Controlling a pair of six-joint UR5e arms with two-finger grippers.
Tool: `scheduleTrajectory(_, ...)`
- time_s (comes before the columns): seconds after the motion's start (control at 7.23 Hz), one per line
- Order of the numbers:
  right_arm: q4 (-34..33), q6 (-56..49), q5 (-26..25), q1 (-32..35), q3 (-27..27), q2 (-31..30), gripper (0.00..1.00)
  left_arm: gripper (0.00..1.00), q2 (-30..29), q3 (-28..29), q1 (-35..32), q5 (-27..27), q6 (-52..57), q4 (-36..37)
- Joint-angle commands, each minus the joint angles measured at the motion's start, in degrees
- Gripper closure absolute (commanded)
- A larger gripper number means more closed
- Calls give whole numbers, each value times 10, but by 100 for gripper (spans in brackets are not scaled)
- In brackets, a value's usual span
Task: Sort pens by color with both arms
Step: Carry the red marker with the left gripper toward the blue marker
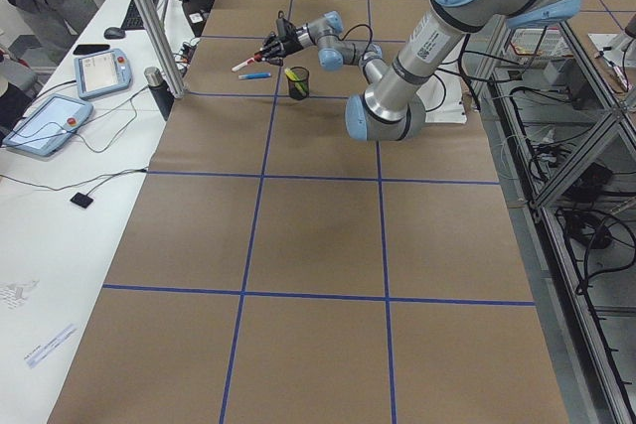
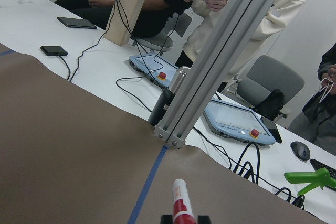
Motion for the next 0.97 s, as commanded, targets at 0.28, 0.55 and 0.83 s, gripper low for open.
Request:
scheduleTrajectory(0.28,0,3,-4,-5,0,1,0,100,-33,74,7,19,-2,-6)
scheduleTrajectory(0.55,-1,4,-3,-6,-1,2,0,100,-36,81,12,31,-1,-5)
scheduleTrajectory(0.83,-1,3,-3,-7,-2,2,0,1,-36,80,11,32,5,-5)
